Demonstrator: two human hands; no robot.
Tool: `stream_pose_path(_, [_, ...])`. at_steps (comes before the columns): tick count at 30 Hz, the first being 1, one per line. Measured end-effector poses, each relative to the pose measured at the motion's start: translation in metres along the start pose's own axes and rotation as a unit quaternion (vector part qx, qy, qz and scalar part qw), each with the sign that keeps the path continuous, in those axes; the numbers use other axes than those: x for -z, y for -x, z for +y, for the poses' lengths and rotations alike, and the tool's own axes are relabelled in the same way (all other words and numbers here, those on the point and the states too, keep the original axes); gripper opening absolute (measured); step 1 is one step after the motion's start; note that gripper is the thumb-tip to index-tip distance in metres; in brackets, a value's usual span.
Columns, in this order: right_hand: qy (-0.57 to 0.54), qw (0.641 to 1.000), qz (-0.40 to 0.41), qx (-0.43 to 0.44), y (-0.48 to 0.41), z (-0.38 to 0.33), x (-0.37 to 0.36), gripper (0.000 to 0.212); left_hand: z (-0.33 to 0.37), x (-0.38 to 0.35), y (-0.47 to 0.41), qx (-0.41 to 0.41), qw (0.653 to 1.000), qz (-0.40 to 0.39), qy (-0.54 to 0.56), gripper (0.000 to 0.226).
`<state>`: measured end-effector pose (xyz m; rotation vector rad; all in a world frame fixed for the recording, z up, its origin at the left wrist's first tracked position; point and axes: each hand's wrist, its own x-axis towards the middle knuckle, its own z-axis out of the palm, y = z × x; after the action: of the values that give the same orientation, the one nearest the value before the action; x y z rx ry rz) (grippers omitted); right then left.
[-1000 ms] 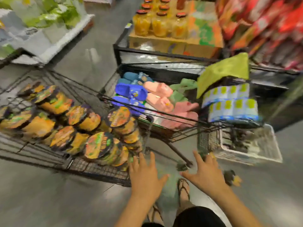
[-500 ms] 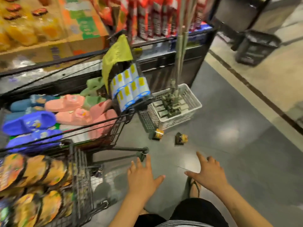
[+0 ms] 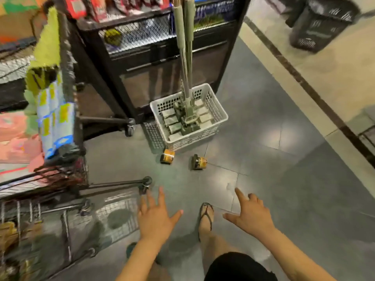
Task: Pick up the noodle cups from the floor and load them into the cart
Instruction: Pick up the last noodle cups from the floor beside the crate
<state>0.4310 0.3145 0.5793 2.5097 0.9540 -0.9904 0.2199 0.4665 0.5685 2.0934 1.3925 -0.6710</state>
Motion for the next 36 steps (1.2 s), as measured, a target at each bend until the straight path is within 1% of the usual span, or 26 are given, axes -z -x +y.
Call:
stream_pose_path(4, [0.048, 0.998, -0.021, 0.032, -0.075, 0.021, 0.0, 0.1, 0.026, -0.029, -0.056, 0.04, 0.999, 0.004, 0.001, 0.101])
stream_pose_path(8, [0.05, 0.998, -0.034, 0.031, -0.162, 0.027, -0.023, 0.102, 0.034, -0.069, -0.129, 0.071, 0.997, -0.003, 0.014, 0.103])
stream_pose_path(12, [0.036, 0.998, -0.051, 0.029, -0.259, 0.018, -0.072, 0.105, 0.029, -0.125, -0.225, 0.107, 0.993, 0.005, 0.044, 0.109])
stream_pose_path(18, [0.04, 0.997, -0.03, 0.058, -0.418, -0.012, -0.174, 0.11, 0.008, -0.224, -0.392, 0.095, 0.99, 0.051, 0.086, 0.116])
stream_pose_path(21, [0.049, 0.997, -0.003, 0.068, -0.491, -0.026, -0.223, 0.114, -0.004, -0.267, -0.473, 0.075, 0.988, 0.093, 0.099, 0.12])
stream_pose_path(23, [0.046, 0.996, 0.027, 0.073, -0.534, -0.032, -0.249, 0.117, -0.012, -0.291, -0.519, 0.078, 0.985, 0.126, 0.094, 0.12])
stream_pose_path(26, [0.04, 0.99, 0.086, 0.101, -0.59, -0.041, -0.275, 0.12, -0.025, -0.32, -0.579, 0.053, 0.969, 0.207, 0.124, 0.122])
stream_pose_path(28, [0.043, 0.985, 0.11, 0.122, -0.618, -0.048, -0.287, 0.123, -0.036, -0.334, -0.613, 0.04, 0.961, 0.232, 0.149, 0.121])
stream_pose_path(33, [0.051, 0.971, 0.155, 0.176, -0.659, -0.059, -0.309, 0.133, -0.049, -0.356, -0.658, 0.006, 0.941, 0.294, 0.165, 0.128])
stream_pose_path(36, [0.07, 0.964, 0.14, 0.213, -0.667, -0.063, -0.314, 0.14, -0.06, -0.352, -0.668, -0.014, 0.922, 0.332, 0.198, 0.134])
